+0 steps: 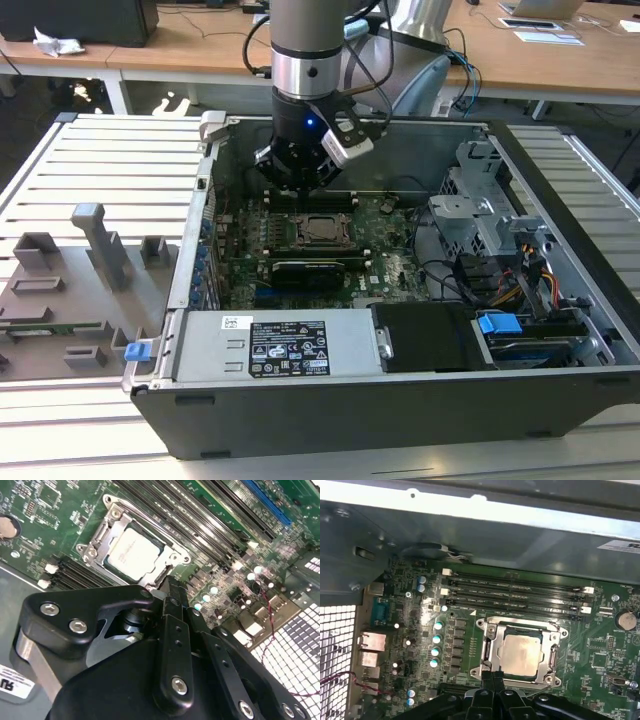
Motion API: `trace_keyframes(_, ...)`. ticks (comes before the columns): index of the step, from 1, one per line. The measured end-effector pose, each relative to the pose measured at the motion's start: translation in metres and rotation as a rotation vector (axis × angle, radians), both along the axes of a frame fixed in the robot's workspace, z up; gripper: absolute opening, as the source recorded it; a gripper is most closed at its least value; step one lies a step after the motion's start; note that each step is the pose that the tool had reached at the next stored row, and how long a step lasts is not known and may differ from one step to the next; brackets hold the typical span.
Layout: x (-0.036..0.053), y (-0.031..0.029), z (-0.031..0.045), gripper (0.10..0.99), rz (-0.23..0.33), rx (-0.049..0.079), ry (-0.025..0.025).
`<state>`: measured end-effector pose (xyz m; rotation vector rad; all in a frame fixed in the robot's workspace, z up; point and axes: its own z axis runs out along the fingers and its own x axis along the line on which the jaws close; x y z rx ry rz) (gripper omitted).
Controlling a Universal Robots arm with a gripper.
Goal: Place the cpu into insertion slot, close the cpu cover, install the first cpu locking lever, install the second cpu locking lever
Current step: 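Install the first cpu locking lever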
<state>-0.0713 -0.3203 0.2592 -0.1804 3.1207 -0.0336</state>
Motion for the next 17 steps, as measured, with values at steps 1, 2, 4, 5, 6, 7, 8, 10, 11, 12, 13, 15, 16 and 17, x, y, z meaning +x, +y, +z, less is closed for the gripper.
trace_keyframes(1, -0.0013, 0.0, 0.0, 0.106, 0.0, 0.0, 0.0)
trace_keyframes(2, -0.0026, 0.0, 0.0, 0.106, 0.0, 0.0, 0.0)
trace_keyframes(4, -0.005, 0.0, 0.0, 0.106, 0.0, 0.0, 0.0)
trace_keyframes(5, -0.0067, 0.0, 0.0, 0.106, 0.0, 0.0, 0.0)
trace_keyframes(6, -0.0084, 0.0, 0.0, 0.106, 0.0, 0.0, 0.0)
trace_keyframes(7, -0.0109, 0.0, 0.0, 0.106, 0.0, 0.0, 0.0)
trace_keyframes(8, -0.0121, 0.0, 0.0, 0.106, 0.0, 0.0, 0.0)
trace_keyframes(10, -0.0148, 0.0, 0.0, 0.106, 0.0, 0.0, 0.0)
trace_keyframes(11, -0.0164, 0.0, 0.0, 0.106, 0.0, 0.0, 0.0)
trace_keyframes(12, -0.0179, 0.0, 0.0, 0.106, 0.0, 0.0, 0.0)
trace_keyframes(13, -0.0195, 0.0, 0.0, 0.106, 0.0, 0.0, 0.0001)
trace_keyframes(15, -0.0215, 0.0, 0.0, 0.106, 0.0, 0.0, -0.0001)
trace_keyframes(16, -0.0223, 0.0001, 0.0, 0.106, 0.0, 0.0, 0.0)
trace_keyframes(17, -0.0231, 0.0003, 0.0, 0.106, 0.0, 0.0, 0.0001)
